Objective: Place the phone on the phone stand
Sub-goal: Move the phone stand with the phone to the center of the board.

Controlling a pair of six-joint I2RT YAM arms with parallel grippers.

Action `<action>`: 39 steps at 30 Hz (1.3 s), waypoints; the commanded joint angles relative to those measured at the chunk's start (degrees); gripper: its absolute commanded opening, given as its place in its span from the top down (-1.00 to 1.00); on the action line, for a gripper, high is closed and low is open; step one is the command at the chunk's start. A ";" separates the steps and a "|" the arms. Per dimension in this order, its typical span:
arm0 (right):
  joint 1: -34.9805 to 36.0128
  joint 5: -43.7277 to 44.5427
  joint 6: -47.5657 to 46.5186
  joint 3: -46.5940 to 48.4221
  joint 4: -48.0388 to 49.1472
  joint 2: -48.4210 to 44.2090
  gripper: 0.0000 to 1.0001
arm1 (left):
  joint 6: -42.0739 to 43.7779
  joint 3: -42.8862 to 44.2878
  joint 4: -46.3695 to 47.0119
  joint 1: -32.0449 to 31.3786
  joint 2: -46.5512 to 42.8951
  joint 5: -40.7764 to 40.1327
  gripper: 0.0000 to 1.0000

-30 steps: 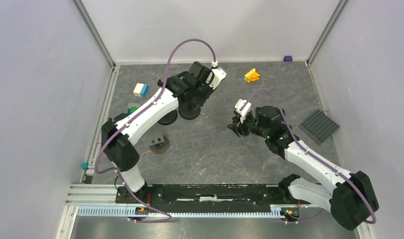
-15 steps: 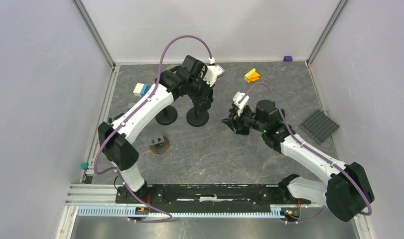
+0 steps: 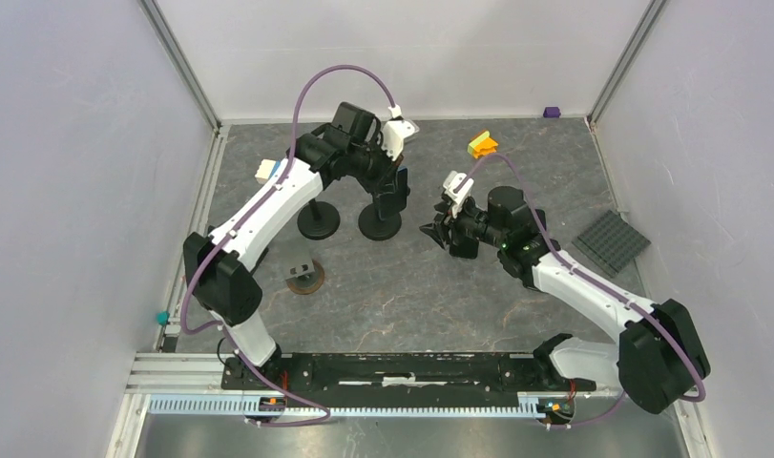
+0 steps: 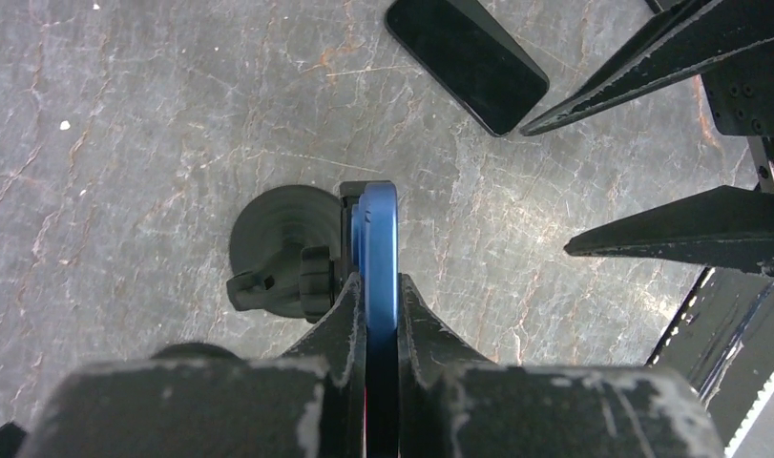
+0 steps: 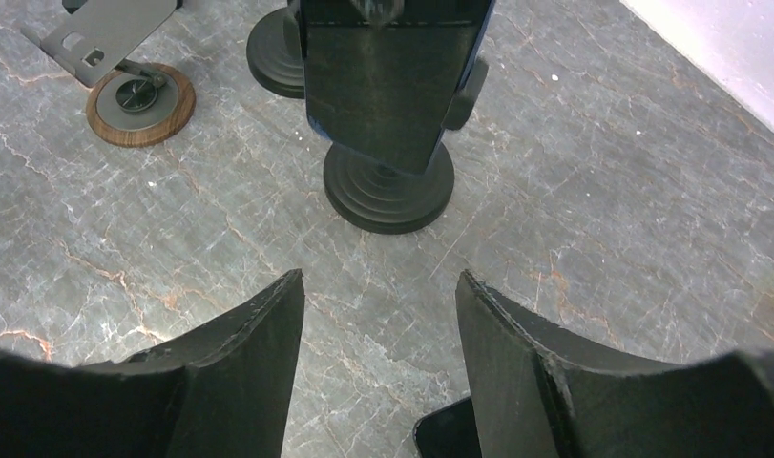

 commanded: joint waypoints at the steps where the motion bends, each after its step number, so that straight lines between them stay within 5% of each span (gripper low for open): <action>1: -0.18 -1.70 0.77 4.07 3.23 1.69 -0.30 | 3.41 -1.98 7.91 -0.12 -2.59 2.39 0.84; 20: -0.64 -0.94 0.71 4.06 3.35 3.48 -0.32 | 4.46 -2.87 8.29 -0.34 -2.69 0.53 0.12; 31: -0.84 -1.26 0.98 4.65 3.21 3.23 -0.33 | 1.40 -2.75 7.26 -0.47 -4.68 2.56 -0.57; 39: -0.85 -2.00 0.89 5.03 3.22 3.79 -0.33 | -0.32 -3.93 7.03 -0.14 -4.88 1.43 -0.56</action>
